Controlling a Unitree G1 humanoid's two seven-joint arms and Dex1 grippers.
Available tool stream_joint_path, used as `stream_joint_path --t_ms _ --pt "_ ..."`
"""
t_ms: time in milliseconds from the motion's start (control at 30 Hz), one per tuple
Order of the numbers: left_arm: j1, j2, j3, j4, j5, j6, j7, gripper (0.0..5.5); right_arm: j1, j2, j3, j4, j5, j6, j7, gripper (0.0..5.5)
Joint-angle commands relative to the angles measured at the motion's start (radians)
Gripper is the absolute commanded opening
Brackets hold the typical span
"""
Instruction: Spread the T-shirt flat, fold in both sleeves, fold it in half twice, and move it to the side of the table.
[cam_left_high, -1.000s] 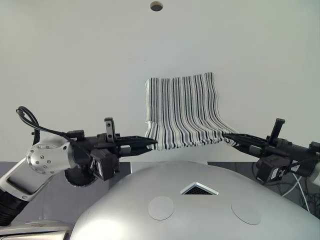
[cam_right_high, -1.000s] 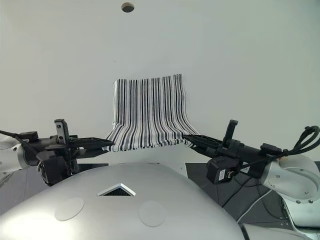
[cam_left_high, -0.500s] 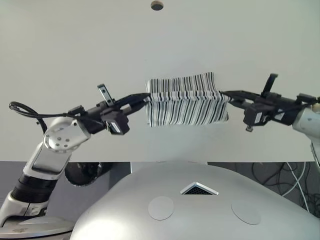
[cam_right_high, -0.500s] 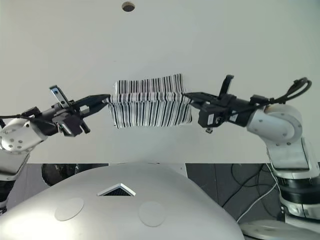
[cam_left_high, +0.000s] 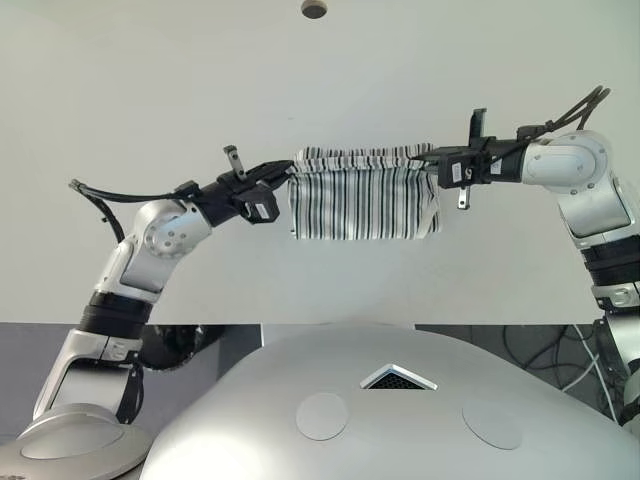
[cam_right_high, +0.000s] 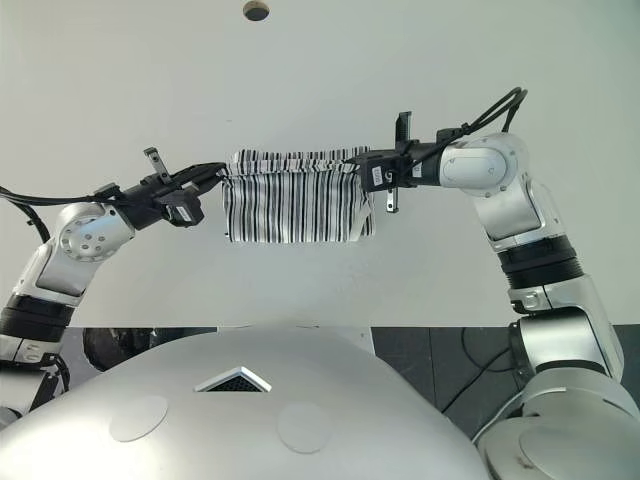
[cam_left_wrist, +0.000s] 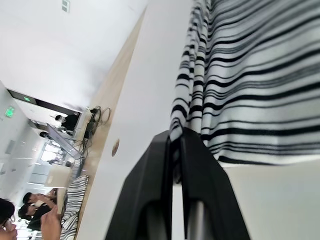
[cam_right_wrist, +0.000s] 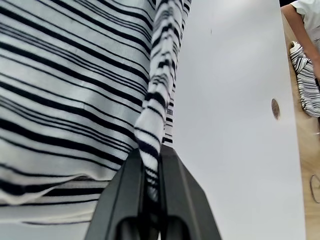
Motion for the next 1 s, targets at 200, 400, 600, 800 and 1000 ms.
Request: stream_joint_path --t_ms 200,400,600,800,1000 --pt "-0.067 -0.019 -0.011 0.11 0.118 -0.016 0.122 1.59 -0.016 0.03 0.0 0.074 0.004 0.043 -0.021 1.53" --pt "-0.067 -0.051 0.015 0.105 0.086 -0.044 0.19 2.62 -0.032 0.136 -0.083 0.1 0.045 0.085 -0.193 1.73" --pt "-0.04 -0.106 0.093 0.029 -0.003 -0.092 0.286 2.8 -0.013 0.239 -0.153 -0.031 0.086 0.187 -0.334 1.73" --pt "-0.037 -0.151 0.162 -0.051 -0.062 -0.138 0.348 2.8 0.107 0.214 0.072 -0.15 0.02 0.119 -0.192 1.73" --pt "-0.036 -0.165 0.182 -0.049 -0.06 -0.153 0.348 2.8 0.061 0.153 0.097 0.011 0.025 0.095 -0.073 1.73"
